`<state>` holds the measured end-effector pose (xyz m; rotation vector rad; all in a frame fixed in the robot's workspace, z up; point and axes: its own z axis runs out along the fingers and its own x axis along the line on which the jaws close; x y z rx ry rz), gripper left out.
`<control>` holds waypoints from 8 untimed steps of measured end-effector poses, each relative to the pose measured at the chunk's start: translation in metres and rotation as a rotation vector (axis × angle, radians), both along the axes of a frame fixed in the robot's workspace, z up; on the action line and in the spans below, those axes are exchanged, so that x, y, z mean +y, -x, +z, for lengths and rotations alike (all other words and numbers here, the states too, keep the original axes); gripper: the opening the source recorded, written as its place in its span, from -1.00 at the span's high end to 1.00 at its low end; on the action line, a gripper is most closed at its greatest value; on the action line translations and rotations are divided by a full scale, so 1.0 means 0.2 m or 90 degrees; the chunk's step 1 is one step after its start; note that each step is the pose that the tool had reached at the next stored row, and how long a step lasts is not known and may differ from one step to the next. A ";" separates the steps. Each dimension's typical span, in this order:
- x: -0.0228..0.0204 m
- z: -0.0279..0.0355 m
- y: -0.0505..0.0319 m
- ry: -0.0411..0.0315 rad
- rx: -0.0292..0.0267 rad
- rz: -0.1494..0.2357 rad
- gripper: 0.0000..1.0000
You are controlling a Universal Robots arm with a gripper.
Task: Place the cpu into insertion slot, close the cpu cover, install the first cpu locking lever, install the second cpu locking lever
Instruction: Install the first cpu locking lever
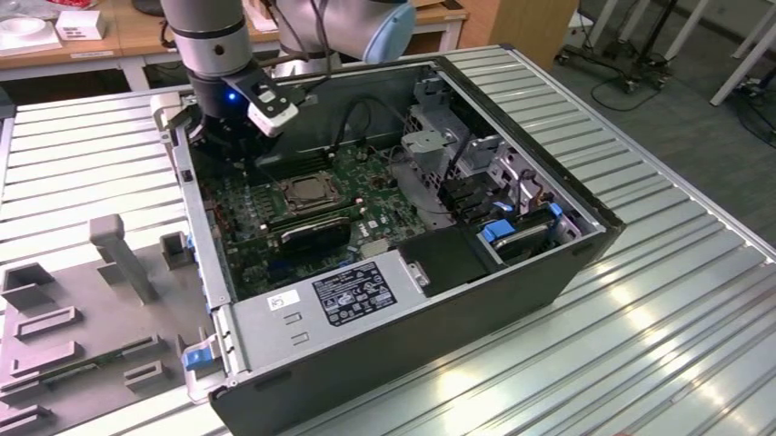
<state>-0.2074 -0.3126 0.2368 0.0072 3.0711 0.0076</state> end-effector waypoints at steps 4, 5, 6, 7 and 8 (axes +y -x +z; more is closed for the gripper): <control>0.000 -0.002 0.008 -0.0016 -0.0012 0.000 0.79; 0.000 -0.002 0.010 -0.0021 -0.0020 0.000 0.79; 0.000 -0.002 0.011 -0.0022 -0.0021 0.000 0.79; 0.000 -0.002 0.011 -0.0022 -0.0021 0.000 0.79; 0.000 -0.002 0.011 -0.0022 -0.0021 0.000 0.79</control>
